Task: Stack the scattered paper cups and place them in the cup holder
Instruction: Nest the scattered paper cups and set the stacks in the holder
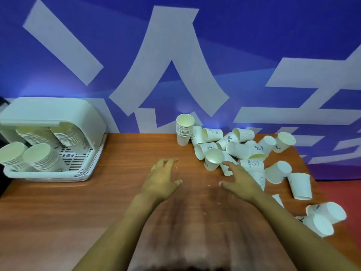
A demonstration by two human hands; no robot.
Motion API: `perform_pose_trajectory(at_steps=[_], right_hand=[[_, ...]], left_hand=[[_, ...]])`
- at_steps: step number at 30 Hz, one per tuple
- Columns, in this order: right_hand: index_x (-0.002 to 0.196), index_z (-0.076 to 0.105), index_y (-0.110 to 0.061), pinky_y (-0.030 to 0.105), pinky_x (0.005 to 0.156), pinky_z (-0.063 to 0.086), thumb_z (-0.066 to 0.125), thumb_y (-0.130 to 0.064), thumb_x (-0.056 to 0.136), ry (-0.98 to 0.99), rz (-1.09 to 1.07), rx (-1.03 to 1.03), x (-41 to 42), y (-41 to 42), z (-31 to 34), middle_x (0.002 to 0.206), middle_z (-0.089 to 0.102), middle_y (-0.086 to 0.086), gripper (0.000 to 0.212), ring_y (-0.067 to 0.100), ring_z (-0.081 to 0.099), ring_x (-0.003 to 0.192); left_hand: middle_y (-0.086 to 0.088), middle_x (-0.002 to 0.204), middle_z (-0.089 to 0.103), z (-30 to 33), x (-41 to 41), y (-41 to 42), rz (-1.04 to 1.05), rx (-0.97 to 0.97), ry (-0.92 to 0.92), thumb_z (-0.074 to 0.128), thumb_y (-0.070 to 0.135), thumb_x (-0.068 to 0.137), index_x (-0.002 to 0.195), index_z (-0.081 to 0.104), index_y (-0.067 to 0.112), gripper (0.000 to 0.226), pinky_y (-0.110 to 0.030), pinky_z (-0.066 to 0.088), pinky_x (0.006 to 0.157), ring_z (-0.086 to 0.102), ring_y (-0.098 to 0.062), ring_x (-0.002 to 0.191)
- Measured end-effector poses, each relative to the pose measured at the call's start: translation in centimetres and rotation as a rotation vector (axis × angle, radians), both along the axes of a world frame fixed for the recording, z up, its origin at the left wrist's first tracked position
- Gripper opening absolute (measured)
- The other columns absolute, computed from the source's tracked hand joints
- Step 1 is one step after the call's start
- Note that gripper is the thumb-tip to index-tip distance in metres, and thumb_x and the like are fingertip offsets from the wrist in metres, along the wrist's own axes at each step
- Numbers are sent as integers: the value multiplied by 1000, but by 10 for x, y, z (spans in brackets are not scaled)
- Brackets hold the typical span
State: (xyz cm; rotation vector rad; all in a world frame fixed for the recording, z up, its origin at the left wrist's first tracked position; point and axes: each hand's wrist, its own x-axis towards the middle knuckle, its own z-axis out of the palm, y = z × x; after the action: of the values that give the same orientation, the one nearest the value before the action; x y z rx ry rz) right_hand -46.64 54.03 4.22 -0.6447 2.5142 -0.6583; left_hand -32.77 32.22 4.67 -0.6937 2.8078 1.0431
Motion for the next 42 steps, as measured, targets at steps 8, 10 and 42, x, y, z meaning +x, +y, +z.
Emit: perform_pose_trajectory(at_steps=[8, 10, 42], right_hand=[[144, 29, -30, 36, 102, 39, 70, -37, 80, 32, 23, 10, -42, -14, -14, 144, 34, 3, 77, 21, 39, 130], [144, 29, -29, 36, 102, 38, 70, -36, 79, 24, 26, -17, -53, -21, -19, 143, 35, 2, 77, 21, 39, 130], [139, 37, -32, 30, 93, 37, 72, -56, 69, 136, 77, 107, -104, -57, -67, 138, 41, -5, 82, 20, 43, 121]], left_hand=[[3, 141, 33, -20, -50, 4, -12, -1, -77, 66, 31, 82, 143, 31, 32, 71, -37, 35, 107, 34, -24, 129], [0, 141, 34, -27, -67, 3, -5, 1, -91, 67, 30, 81, 144, 30, 32, 73, -39, 36, 107, 36, -25, 127], [-5, 135, 34, -104, -190, 4, -80, -114, -108, 68, 32, 79, 140, 35, 21, 70, -41, 43, 98, 38, -27, 122]])
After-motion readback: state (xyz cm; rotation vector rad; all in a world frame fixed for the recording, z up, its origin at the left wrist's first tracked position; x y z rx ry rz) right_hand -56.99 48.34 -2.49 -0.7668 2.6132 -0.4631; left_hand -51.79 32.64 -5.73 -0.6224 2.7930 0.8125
